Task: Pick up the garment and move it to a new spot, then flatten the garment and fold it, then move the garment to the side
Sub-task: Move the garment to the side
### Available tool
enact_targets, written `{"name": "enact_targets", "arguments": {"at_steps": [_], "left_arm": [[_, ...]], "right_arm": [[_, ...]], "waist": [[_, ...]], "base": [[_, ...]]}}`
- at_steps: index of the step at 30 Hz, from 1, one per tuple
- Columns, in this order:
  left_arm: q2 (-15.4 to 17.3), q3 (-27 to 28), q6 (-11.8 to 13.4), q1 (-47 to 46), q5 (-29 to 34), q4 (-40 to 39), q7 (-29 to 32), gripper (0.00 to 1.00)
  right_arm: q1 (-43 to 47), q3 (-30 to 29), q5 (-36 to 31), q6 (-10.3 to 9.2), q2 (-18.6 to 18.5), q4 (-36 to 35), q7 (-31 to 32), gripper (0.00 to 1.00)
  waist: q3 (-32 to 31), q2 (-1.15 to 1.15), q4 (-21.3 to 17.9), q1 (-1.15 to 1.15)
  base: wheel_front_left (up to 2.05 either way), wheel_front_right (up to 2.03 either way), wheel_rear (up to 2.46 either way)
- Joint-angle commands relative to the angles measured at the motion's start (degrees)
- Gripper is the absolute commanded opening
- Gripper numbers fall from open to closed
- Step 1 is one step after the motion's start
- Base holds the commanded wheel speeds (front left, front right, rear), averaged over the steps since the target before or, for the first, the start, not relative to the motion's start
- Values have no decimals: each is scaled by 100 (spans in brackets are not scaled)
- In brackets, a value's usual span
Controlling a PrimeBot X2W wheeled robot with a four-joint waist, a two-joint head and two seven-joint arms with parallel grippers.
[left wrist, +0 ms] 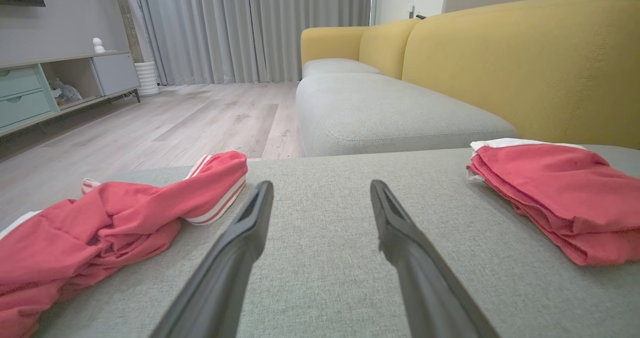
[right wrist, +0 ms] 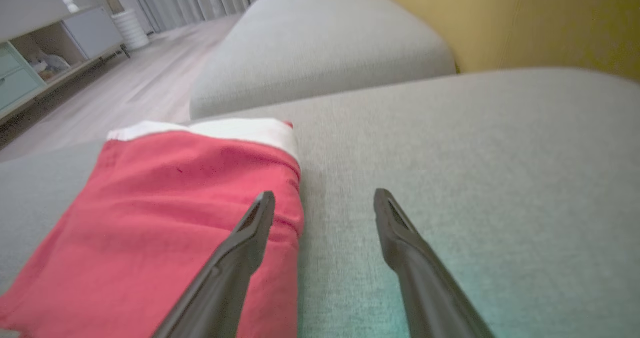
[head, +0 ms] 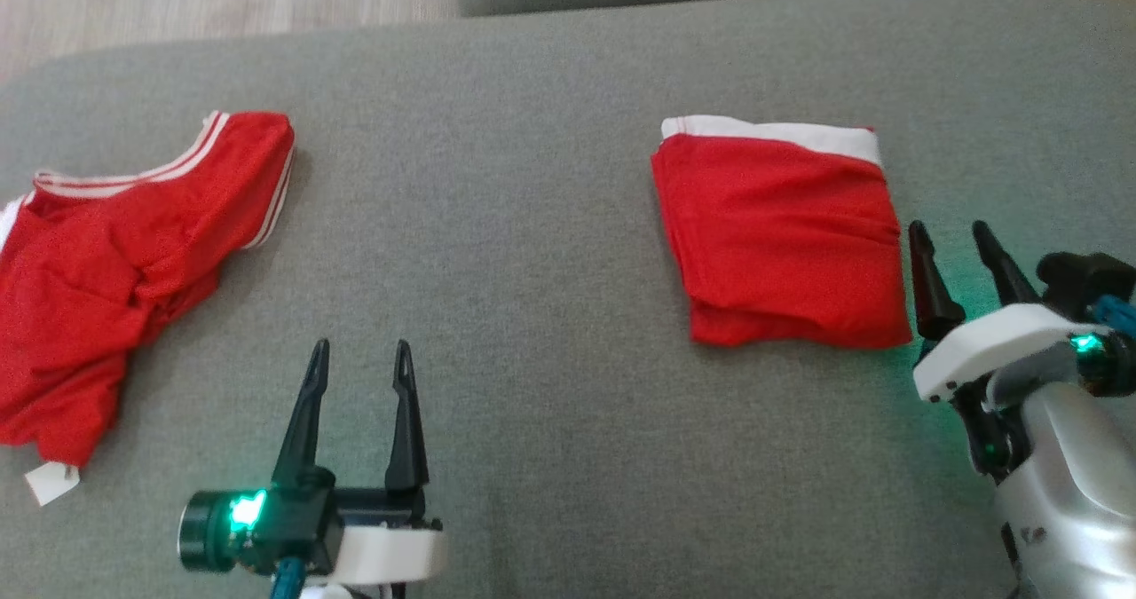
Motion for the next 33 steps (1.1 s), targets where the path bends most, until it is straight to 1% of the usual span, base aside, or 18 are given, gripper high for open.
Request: {"name": "enact_targets", "arguments": {"at_steps": [1, 6, 8, 9, 10, 12, 17, 21, 26, 33], "left_arm": [[-2, 122, 3, -281, 59, -139, -29, 100], [-2, 63, 7, -430, 21, -94, -29, 100], [-2, 54, 11, -440, 14, -86, -29, 100], [-2, 44, 15, -449, 8, -80, -29, 100], [-2, 34, 19, -457, 3, -75, -29, 100], [-2, 23, 29, -474, 1, -75, -29, 100], [-2, 70, 38, -512, 44, -131, -29, 100], [-2, 85, -3, -613, 77, -199, -29, 100], [-2, 70, -55, -893, 56, -255, -29, 100], [-2, -14, -175, -1421, 95, -300, -29, 100]], "right_arm": [[-206, 231, 216, -4, -102, 69, 145, 100], [-414, 644, 832, -4, -69, 504, 388, 100], [-424, 740, 958, -4, -60, 569, 421, 100], [-430, 828, 1096, -4, -47, 623, 456, 91], [-435, 916, 1231, -4, -43, 654, 476, 75], [-451, 1092, 1428, -4, -94, 678, 454, 0], [-563, 1398, 1636, -4, -434, 679, 267, 0], [-733, 1500, 1702, -4, -852, 611, 161, 0], [-923, 1326, 1727, -4, -1521, 553, 69, 0], [-1224, 776, 1312, -4, -2513, 695, -89, 0]], "waist": [[168, 0, 63, -2], [262, 0, 122, -2], [269, 0, 130, -2], [277, 0, 136, -2], [285, 0, 141, -2], [309, 0, 137, -2], [465, 0, -1, -2], [754, 0, -221, -2], [1246, 0, -541, -2], [1945, 0, -860, -2]], "base": [[0, 0, 0], [0, 0, 0], [0, 0, 0], [0, 0, 0], [0, 0, 0], [0, 0, 0], [0, 0, 0], [0, 0, 0], [0, 0, 0], [0, 0, 0]]}}
